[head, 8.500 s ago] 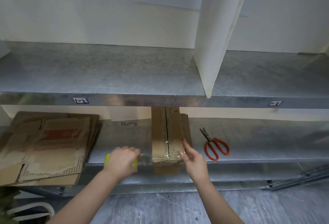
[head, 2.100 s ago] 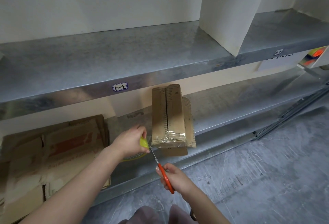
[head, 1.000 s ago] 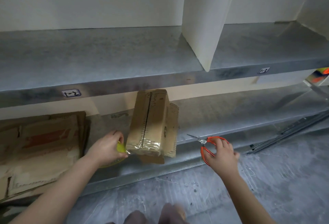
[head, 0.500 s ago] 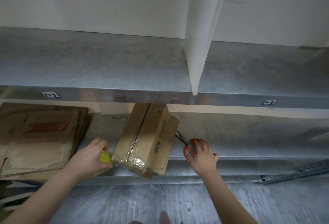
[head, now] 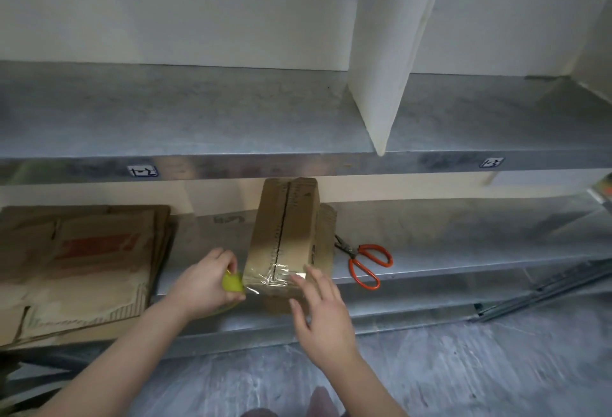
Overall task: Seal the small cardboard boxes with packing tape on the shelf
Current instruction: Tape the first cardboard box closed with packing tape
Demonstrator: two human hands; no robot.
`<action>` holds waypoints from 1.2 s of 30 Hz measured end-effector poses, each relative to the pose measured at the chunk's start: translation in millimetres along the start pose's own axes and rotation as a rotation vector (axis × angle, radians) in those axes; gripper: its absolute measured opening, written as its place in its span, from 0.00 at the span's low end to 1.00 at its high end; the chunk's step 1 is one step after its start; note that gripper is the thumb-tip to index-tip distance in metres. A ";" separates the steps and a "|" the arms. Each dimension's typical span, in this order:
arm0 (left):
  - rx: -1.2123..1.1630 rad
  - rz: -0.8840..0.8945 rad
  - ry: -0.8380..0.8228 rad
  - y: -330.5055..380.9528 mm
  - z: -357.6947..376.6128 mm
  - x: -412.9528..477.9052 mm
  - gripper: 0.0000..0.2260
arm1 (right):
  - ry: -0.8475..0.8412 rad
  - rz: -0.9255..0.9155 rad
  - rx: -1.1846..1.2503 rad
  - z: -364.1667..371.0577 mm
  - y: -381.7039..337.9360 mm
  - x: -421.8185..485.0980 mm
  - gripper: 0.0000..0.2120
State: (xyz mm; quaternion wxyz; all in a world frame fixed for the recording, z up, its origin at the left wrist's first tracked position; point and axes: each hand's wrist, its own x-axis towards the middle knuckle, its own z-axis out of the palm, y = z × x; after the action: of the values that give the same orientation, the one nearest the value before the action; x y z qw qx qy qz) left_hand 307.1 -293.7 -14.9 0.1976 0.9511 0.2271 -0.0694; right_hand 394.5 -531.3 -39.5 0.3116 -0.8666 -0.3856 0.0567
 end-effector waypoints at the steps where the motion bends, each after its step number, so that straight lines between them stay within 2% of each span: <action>1: -0.005 0.011 -0.002 1.9 0.9 0.8 0.23 | 0.017 0.035 0.015 -0.7 -0.7 4.4 0.19; 5: -0.031 0.073 -0.015 15.2 7.6 2.7 0.23 | 0.064 0.183 0.025 -2.8 5.3 19.6 0.12; 13: -0.105 0.097 -0.031 26.3 8.9 8.4 0.23 | 0.014 0.237 0.117 -8.7 28.8 27.0 0.21; 23: -0.098 0.097 -0.053 18.7 9.4 12.6 0.22 | -0.005 0.363 0.259 -9.9 32.3 41.9 0.17; 29: 0.163 0.114 0.013 21.3 20.6 15.7 0.20 | -0.019 0.366 0.257 -11.1 30.7 44.1 0.16; 36: 0.277 0.123 0.060 21.8 24.5 20.2 0.19 | -0.013 0.366 0.239 -11.9 28.0 44.9 0.16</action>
State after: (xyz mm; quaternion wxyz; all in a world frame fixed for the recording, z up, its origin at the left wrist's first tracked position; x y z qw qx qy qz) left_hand 334.0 -313.4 -34.2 0.0616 0.9830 0.1622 -0.0594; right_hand 447.5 -519.9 -39.9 0.3942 -0.8786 -0.2144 0.1634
